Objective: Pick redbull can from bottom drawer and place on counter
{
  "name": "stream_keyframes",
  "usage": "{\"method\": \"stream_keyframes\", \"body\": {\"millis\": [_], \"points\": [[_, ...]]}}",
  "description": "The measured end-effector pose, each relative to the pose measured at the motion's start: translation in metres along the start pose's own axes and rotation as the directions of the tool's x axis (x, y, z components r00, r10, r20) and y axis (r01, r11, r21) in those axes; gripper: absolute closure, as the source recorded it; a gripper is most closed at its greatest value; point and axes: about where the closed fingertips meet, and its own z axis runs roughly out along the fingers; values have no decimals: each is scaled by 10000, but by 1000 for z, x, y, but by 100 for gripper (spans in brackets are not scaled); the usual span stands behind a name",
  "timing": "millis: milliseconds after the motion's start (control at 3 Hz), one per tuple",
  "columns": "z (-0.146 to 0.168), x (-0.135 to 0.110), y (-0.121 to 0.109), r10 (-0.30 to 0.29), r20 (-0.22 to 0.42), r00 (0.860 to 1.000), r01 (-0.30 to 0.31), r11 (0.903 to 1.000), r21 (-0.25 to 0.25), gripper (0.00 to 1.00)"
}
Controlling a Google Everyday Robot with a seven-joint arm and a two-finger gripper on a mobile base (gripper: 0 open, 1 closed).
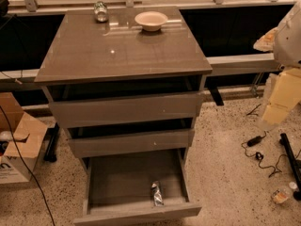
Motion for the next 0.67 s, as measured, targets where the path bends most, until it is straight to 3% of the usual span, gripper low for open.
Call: {"method": "stream_keyframes", "body": {"millis": [333,667], "points": [[0,-1,-1,28,24,10000,-28,10000,36,0],[14,-5,-4,998,181,9948,-999,9950,15,0]]}}
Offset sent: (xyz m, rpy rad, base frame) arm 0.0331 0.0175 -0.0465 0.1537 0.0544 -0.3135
